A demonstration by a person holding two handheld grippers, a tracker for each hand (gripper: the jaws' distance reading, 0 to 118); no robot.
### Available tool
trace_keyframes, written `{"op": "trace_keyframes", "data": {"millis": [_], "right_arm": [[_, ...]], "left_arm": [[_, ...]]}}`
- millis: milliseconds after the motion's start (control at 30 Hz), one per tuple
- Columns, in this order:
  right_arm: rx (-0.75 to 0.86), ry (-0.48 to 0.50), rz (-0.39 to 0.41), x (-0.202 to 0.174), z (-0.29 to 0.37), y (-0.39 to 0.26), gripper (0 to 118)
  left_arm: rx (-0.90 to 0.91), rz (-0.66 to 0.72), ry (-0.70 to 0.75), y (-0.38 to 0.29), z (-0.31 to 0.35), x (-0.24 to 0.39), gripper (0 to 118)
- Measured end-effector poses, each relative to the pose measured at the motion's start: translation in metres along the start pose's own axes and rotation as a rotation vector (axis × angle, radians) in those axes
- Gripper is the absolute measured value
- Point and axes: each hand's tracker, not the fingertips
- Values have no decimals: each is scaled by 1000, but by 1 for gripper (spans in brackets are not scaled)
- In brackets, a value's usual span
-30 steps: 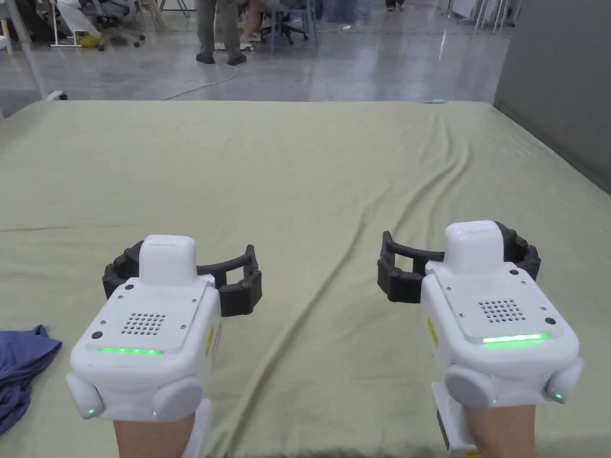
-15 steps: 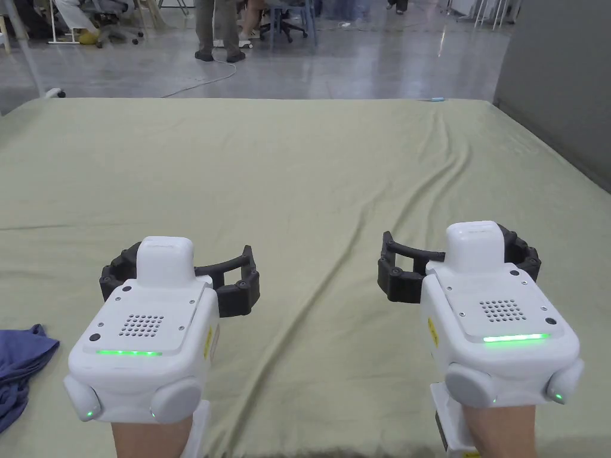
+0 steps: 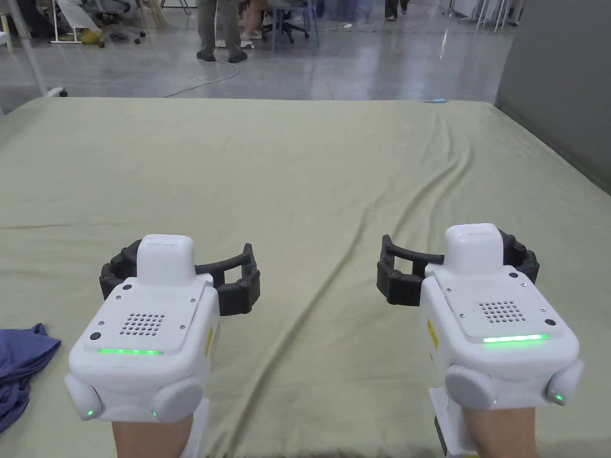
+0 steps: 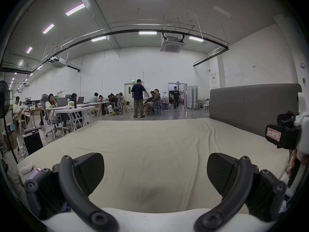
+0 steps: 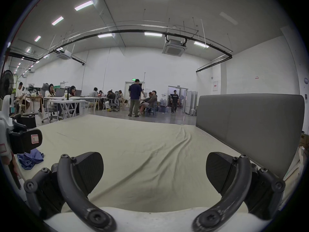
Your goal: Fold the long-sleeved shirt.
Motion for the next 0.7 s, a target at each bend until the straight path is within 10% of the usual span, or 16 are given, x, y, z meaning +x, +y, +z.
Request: {"op": "trace_keyframes", "data": {"millis": [700], "right_arm": [[-117, -25, -73, -10, -1, 17, 118]], "left_arm": [[4, 22, -3, 1, 2, -3, 118]]}}
